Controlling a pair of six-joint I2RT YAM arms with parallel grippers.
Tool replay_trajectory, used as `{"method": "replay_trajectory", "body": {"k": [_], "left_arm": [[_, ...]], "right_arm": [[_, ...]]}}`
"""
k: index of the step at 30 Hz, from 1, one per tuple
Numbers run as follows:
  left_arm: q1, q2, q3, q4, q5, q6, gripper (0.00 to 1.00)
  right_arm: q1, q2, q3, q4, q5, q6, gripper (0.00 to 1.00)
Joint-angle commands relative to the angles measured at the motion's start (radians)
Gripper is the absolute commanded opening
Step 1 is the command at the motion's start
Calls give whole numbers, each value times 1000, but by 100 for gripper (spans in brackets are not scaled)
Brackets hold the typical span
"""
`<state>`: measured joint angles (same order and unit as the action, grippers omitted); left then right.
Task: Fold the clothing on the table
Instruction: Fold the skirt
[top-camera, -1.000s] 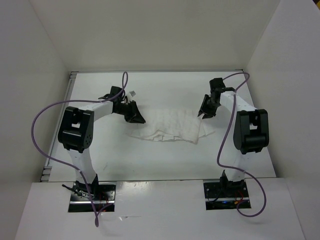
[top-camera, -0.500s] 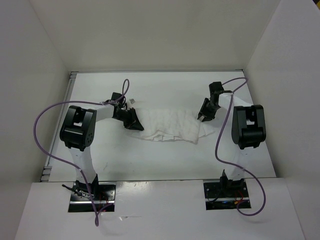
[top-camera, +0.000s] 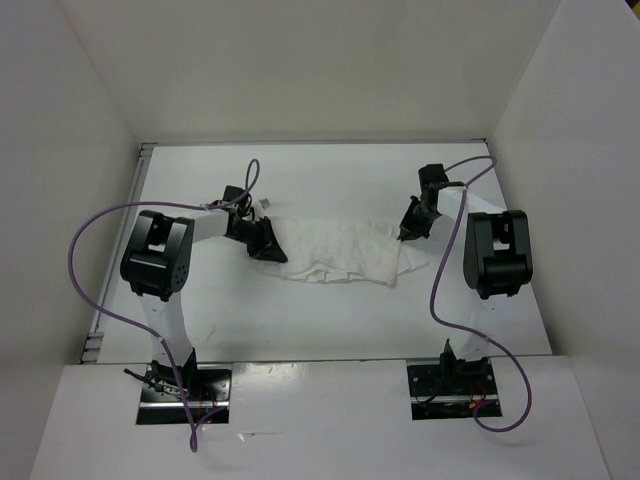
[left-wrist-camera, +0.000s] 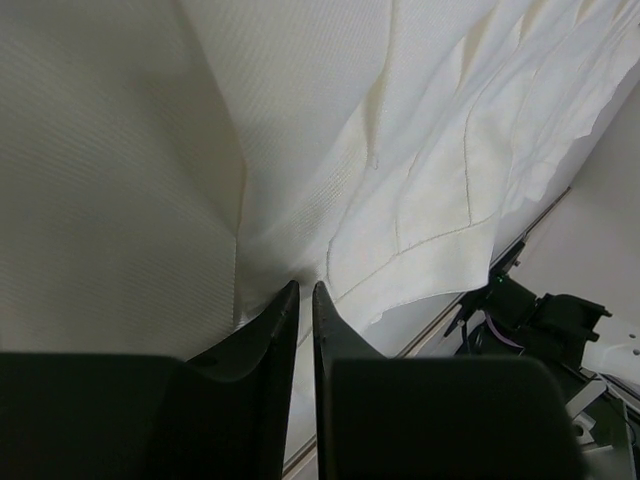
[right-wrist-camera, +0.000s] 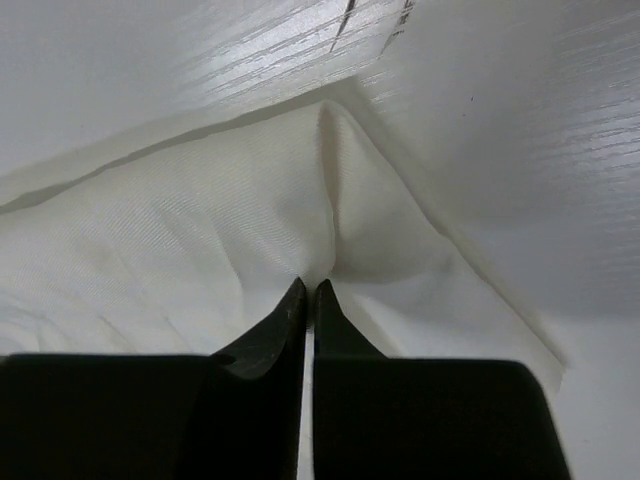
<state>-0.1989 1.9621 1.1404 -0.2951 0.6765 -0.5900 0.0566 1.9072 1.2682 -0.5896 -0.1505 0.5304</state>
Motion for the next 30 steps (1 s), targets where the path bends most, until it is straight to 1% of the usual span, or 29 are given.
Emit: {"method": "replay_trajectory", "body": {"k": [1, 3, 5, 6, 7, 10, 12, 14, 22, 27, 30], "left_arm": [[-4, -23, -8, -29, -8, 38, 16], [15, -60, -8, -39, -8, 47, 16], [15, -87, -8, -61, -23, 58, 20], [25, -101, -8, -81, -46, 68, 28], [26, -123, -8, -90, -58, 79, 32], [26, -143, -8, -110, -80, 88, 40], [26, -152, -27, -119, -80, 88, 40], [26, -172, -37, -119, -80, 88, 42], [26, -174, -68, -137, -101, 88, 42], [26, -173, -68, -148, -123, 88, 42], [26, -173, -77, -148, -123, 88, 42]], "right_arm": [[-11, -76, 46, -10, 48, -6, 0], [-11, -62, 46, -10, 48, -17, 4], [-11, -46, 36, -10, 22, -17, 7], [-11, -33, 36, -1, 22, -17, 9], [-11, -19, 25, -1, 8, -17, 14], [-11, -10, 11, 20, -3, -17, 19], [-11, -10, 11, 20, -12, -17, 20], [-11, -19, 11, 20, -21, -17, 24], [-11, -57, 40, 2, -31, -26, 25], [-11, -66, 59, -18, -21, -35, 29], [-11, -66, 59, -27, -12, -44, 29]]}}
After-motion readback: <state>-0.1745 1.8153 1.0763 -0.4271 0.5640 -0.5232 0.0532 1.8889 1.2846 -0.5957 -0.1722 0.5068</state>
